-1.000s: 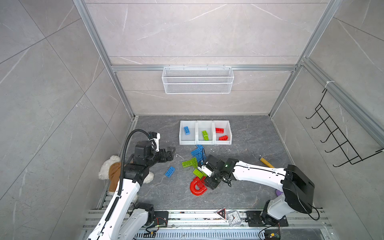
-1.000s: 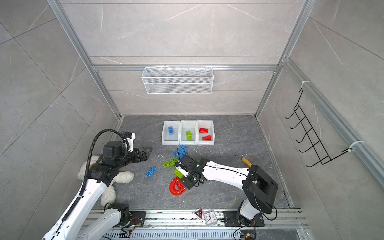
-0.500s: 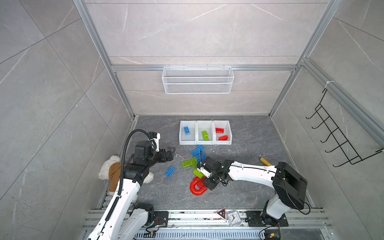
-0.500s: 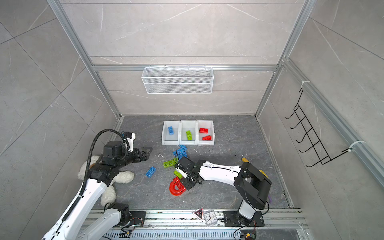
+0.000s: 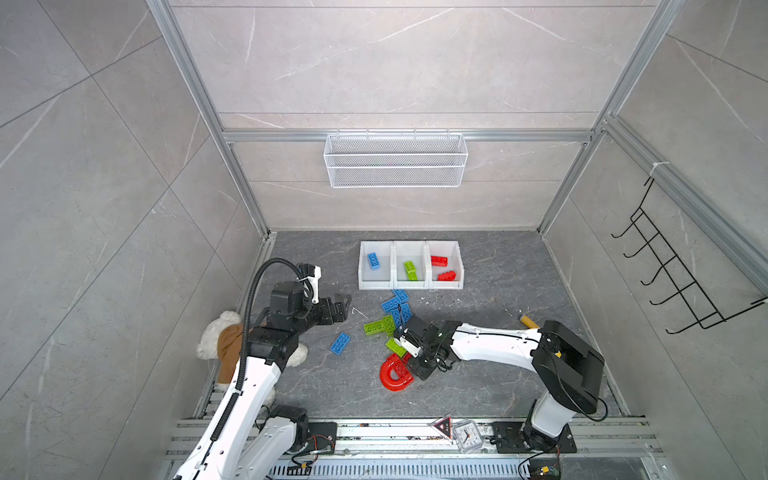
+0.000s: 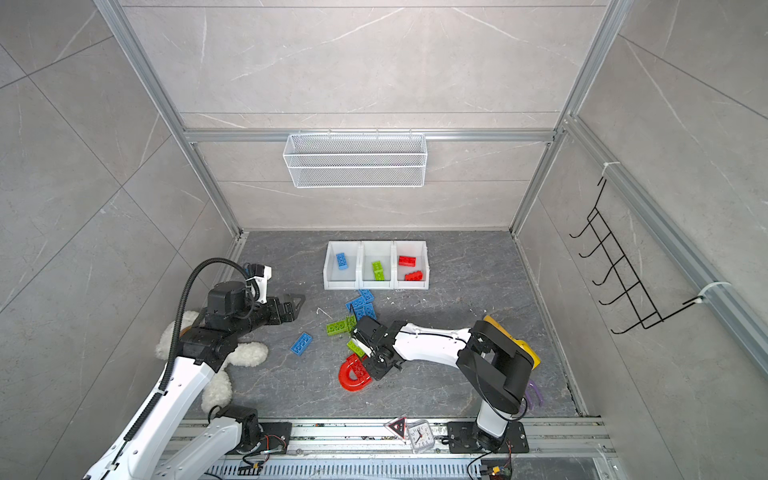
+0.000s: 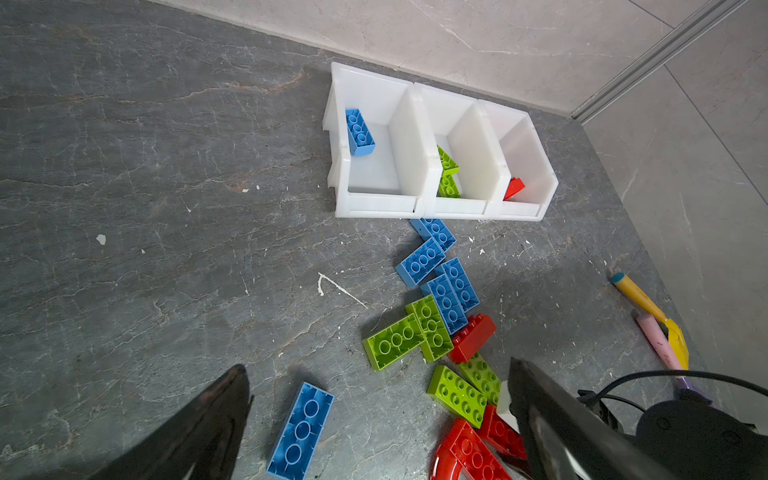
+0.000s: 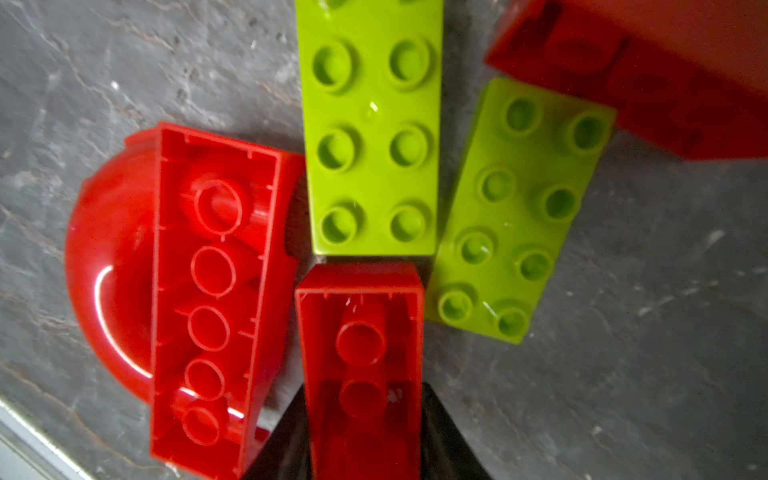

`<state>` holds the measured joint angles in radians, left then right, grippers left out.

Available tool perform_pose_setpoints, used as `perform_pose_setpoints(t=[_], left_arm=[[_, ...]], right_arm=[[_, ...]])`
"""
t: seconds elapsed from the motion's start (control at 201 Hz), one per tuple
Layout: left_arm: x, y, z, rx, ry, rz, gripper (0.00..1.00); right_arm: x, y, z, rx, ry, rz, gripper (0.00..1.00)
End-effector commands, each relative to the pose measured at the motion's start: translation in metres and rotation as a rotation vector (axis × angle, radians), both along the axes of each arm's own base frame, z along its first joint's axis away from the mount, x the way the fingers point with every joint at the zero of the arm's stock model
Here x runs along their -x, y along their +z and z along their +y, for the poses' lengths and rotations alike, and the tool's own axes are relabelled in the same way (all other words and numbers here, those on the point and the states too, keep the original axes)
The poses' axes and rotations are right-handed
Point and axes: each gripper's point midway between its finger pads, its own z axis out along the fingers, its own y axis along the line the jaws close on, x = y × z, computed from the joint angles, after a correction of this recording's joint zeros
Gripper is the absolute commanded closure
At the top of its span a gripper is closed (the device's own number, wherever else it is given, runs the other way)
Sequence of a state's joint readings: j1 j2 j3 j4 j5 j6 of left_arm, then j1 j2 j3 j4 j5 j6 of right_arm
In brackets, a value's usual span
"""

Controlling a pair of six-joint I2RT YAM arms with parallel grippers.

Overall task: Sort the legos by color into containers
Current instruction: 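Close the right gripper on the red brick and lift it, then carry the red brick to the compartment nearest the right arm and release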

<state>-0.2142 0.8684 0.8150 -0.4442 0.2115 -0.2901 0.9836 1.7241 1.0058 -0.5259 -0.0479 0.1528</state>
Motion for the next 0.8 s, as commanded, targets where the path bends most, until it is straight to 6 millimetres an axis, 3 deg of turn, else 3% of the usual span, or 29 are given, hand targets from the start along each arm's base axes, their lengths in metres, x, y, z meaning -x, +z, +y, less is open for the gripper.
perform_pose_setpoints(t=[0.0, 0.189, 0.368, 0.587, 0.791], left_arm=[[-0.003, 0.017, -0.002, -0.002, -0.011, -0.044, 0.00], [-0.003, 0.018, -0.002, 0.000, -0.011, -0.048, 0.00], [-0.002, 0.019, -0.001, -0.001, -0.008, -0.054, 0.00], [-0.002, 0.019, -0.001, -0.001, -0.010, -0.054, 0.00], [-0.002, 0.020, -0.001, 0.000, -0.011, -0.057, 0.00]], right_arm=[[0.002, 0.014, 0.001, -0.033, -0.007, -0.019, 0.67], [-0.002, 0.035, -0.003, -0.059, -0.008, -0.057, 0.72], [-0.019, 0.056, -0.011, -0.084, -0.047, -0.142, 0.73], [-0.055, 0.101, -0.011, -0.286, -0.137, -0.177, 0.72], [-0.118, 0.132, -0.033, -0.381, -0.244, -0.241, 0.72]])
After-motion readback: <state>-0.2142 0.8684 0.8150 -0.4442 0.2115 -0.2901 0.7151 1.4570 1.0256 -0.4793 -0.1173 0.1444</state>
